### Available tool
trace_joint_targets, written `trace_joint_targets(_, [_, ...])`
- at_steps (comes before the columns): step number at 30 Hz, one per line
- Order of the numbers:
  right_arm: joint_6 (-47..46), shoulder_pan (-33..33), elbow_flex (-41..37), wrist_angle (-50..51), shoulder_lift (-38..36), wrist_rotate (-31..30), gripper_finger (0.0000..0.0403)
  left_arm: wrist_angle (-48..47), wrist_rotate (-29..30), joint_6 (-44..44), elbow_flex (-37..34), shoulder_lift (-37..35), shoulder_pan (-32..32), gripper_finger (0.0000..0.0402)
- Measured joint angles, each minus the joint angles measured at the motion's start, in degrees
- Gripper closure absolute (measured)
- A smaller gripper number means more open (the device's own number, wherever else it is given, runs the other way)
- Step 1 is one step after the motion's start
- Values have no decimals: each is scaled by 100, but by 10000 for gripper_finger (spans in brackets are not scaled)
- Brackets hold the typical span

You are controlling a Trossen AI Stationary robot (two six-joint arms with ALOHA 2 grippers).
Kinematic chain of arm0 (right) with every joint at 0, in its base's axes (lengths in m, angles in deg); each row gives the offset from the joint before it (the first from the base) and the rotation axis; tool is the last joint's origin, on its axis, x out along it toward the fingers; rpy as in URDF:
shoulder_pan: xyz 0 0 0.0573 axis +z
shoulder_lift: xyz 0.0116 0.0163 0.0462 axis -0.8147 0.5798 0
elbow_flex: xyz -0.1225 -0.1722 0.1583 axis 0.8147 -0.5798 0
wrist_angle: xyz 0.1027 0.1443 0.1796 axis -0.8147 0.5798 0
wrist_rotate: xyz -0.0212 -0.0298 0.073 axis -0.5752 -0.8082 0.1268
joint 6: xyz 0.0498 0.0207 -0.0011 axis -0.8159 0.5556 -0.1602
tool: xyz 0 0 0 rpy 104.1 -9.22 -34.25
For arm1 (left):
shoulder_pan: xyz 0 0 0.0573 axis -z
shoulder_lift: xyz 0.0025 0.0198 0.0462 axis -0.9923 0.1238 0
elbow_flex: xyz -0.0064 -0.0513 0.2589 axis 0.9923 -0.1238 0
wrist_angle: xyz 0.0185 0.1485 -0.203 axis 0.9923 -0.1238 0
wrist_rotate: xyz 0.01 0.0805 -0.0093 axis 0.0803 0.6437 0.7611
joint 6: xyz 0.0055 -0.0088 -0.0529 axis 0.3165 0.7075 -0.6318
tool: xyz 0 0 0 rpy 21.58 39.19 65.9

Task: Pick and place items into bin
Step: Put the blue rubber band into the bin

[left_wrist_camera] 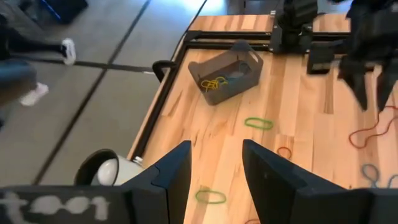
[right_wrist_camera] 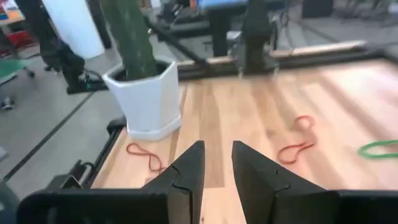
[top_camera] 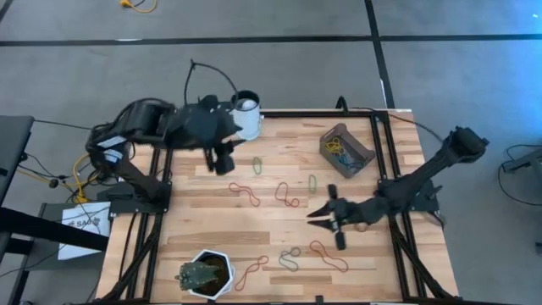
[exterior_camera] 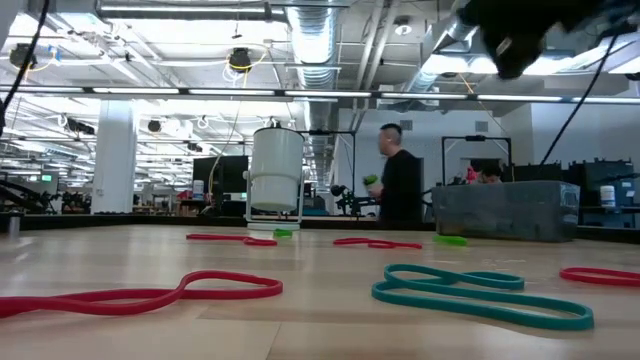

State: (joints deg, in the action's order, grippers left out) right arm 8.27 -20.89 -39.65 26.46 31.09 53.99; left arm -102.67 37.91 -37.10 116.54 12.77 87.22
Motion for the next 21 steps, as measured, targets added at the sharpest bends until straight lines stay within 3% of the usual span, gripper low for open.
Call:
trace_joint_targets(6, [-165, -397, 11, -1433, 1529, 1443, 326, -241, 1013, -855, -724, -533, 816, 266])
trace_joint_targets(9, [-624, -422, 158, -1615, 2164, 1629, 326, -488, 1469, -1379, -1325, -877, 1198, 266])
trace_joint_targets(13, [-599, -367, 584, -1615, 3021, 1628, 326, -205, 2087, -1697, -2733, -1414, 1836, 266])
trace_joint_targets(17, [-53, -268, 1136, -1610, 3810, 1630, 326, 1120, 2026, -1419, -4465, -1942, 2355, 266])
trace_joint_targets(21, [-182, -255, 1631, -1619, 4314, 1632, 326, 3179, 1164, -724, -6063, -2309, 2614, 266])
